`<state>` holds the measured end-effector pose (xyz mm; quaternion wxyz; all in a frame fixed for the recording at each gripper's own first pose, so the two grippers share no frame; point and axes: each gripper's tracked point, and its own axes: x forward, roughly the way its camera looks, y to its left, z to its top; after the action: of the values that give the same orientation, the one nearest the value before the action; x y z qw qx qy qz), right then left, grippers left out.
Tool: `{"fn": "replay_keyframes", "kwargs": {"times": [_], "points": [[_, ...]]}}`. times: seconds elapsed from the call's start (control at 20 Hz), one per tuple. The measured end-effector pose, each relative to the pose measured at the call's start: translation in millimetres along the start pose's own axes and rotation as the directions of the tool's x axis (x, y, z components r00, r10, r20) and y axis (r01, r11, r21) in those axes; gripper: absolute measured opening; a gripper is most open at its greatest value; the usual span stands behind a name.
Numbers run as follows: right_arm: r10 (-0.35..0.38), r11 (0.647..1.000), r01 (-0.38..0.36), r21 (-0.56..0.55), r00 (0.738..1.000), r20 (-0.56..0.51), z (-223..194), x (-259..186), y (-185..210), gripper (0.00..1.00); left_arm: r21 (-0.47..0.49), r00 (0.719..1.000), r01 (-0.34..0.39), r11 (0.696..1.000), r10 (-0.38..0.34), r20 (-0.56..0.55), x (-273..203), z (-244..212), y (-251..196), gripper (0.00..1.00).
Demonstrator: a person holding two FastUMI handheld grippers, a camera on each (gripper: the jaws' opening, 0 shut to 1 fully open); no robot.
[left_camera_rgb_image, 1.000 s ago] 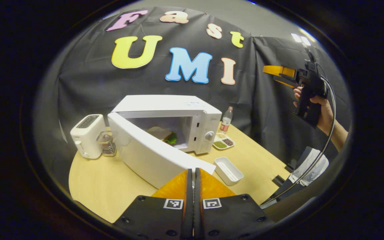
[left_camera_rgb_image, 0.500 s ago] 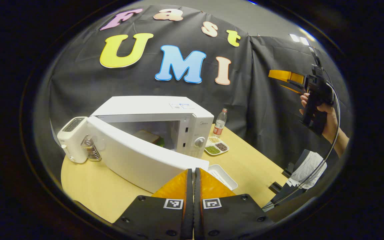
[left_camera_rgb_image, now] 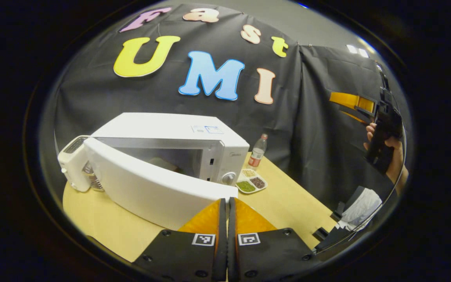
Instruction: Open the microwave oven with the left hand, put the food in, and close the microwave oven.
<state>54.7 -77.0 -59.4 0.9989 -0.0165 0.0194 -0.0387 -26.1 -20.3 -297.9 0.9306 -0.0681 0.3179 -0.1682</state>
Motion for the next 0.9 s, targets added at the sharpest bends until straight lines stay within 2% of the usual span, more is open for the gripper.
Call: {"fn": "replay_keyframes", "kwargs": {"times": [0.9], "points": [[0.004,1.0,-0.004,0.002,0.998,-0.055,-24,24,-41,0.95,-0.014,0.997,-0.071,0.997,0.071,0.017,76,23,14,0.07]]}}
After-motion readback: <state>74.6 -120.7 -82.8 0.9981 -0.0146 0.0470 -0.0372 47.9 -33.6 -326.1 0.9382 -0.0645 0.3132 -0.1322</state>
